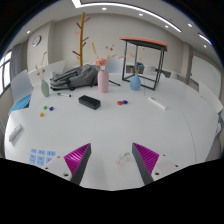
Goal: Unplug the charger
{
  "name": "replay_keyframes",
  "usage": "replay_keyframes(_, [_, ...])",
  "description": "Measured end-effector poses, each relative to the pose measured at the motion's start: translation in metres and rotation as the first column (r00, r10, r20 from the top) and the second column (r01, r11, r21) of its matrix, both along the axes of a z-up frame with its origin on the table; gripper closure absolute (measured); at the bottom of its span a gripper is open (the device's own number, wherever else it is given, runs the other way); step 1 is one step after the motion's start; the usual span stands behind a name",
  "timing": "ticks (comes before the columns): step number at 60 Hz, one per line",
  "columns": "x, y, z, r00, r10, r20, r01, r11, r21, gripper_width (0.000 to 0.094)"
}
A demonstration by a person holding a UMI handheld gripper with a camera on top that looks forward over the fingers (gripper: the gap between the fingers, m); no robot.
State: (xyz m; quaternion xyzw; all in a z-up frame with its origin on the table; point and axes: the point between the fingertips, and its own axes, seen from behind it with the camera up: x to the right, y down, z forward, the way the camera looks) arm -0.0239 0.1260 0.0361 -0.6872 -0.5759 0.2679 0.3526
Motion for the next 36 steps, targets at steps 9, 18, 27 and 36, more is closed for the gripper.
replay_keyframes(9, [0.046, -0.023, 0.062, 0.999, 0.049, -0.005, -0.049, 0.999, -0.004, 0.0085])
replay_keyframes(18, [0.106, -0.042, 0.123, 0.997, 0.072, 0.014, -0.071, 0.997, -0.028, 0.0084])
replay_keyframes(27, [0.167, -0.058, 0.166, 0.995, 0.096, 0.022, -0.095, 0.995, -0.019, 0.0082])
replay_keyframes(36, [0.211, -0.064, 0.182, 0.996, 0.083, 0.031, -0.083, 0.997, 0.002, 0.0083])
